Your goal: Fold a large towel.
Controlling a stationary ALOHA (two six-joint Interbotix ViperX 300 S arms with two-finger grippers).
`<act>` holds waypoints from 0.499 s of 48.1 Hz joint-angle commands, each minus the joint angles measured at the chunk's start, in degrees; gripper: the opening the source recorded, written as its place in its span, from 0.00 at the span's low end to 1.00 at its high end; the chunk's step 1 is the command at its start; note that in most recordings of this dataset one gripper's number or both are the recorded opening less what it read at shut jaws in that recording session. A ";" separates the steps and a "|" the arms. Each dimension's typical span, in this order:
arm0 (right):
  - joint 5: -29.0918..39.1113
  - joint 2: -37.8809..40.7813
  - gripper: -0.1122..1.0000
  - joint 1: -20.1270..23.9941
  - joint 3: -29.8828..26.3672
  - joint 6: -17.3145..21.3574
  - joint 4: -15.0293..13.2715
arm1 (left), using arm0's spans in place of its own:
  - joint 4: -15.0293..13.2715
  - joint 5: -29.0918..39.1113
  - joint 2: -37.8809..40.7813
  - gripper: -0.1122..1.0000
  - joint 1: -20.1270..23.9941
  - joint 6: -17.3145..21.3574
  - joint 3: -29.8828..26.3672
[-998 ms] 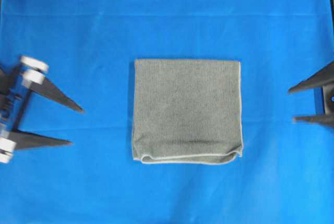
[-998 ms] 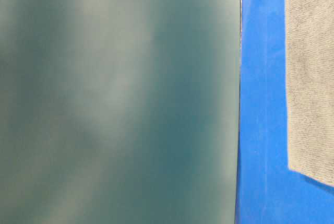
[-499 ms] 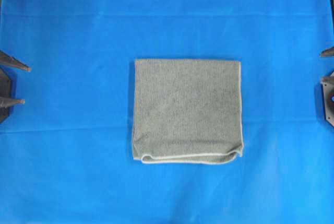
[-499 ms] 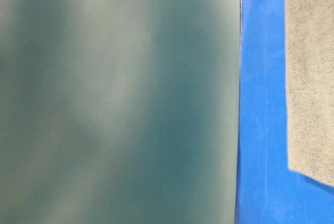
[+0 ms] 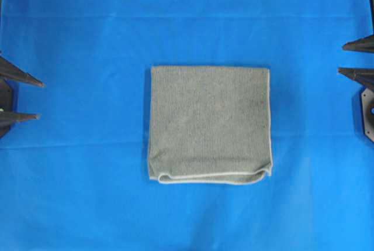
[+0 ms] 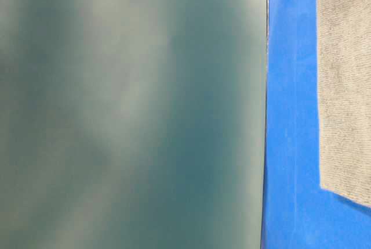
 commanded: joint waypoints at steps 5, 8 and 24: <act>-1.41 1.76 0.63 -0.97 0.00 1.05 -0.79 | -0.09 -0.79 0.09 0.70 1.85 -0.18 -0.53; -1.49 1.93 0.63 -0.97 0.00 1.23 -0.79 | -0.09 -0.79 0.09 0.70 2.37 -0.18 -0.53; -1.41 1.93 0.63 -0.88 0.09 1.23 -0.88 | -0.09 -0.70 0.09 0.70 2.64 -0.26 -0.53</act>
